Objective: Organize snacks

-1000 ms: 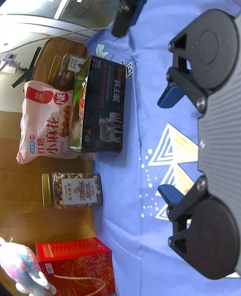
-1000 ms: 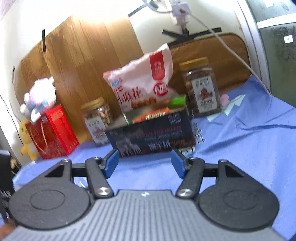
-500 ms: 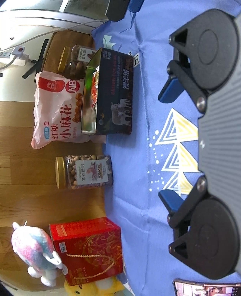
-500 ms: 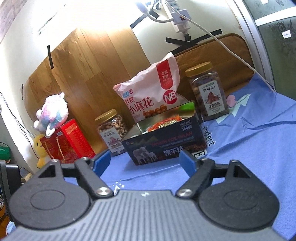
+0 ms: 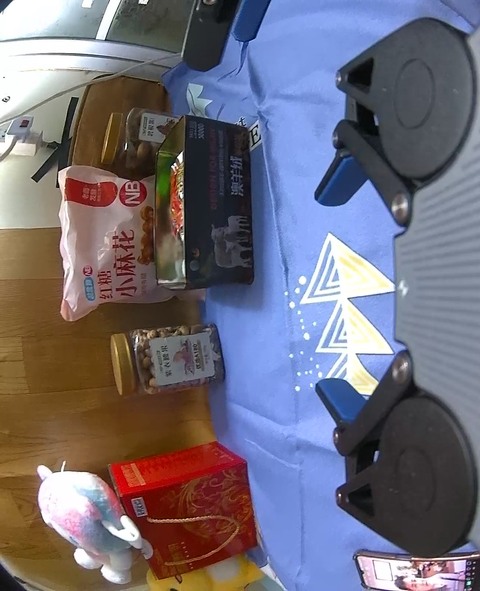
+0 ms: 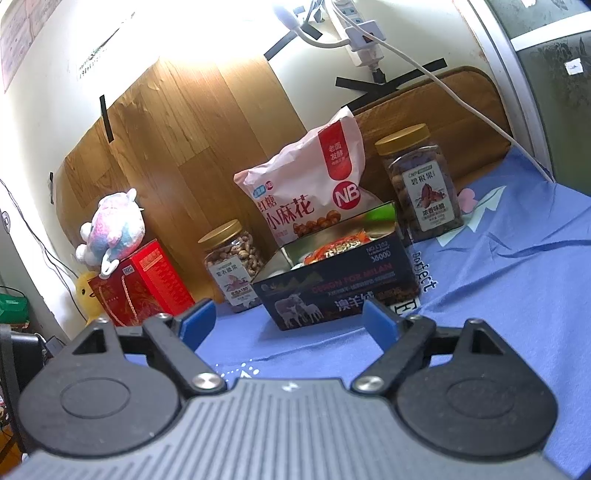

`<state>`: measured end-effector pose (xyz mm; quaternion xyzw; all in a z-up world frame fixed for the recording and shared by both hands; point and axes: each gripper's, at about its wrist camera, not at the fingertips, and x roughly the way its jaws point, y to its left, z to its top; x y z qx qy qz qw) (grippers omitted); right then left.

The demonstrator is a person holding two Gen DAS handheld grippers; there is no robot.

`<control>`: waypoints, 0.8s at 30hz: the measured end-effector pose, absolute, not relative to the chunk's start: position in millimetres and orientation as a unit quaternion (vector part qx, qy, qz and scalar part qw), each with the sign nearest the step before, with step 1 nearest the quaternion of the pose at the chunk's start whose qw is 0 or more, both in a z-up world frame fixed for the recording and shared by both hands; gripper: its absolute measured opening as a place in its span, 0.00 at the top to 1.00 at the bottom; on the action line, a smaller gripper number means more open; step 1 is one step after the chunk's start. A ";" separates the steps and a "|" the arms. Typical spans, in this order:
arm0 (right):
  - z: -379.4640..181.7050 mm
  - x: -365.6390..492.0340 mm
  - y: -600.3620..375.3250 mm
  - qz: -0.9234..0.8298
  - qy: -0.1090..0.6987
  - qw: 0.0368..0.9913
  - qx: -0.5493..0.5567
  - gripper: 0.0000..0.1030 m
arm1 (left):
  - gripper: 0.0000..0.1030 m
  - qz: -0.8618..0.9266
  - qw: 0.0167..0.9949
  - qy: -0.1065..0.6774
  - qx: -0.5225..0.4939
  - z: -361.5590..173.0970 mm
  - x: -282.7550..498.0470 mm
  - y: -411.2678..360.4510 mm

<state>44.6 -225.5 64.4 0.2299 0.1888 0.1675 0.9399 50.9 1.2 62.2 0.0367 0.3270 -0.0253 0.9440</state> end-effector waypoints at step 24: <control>62.0 45.5 -227.2 0.166 0.197 0.938 0.233 0.11 | 0.00 -0.020 0.933 0.358 0.038 52.2 56.3 1.7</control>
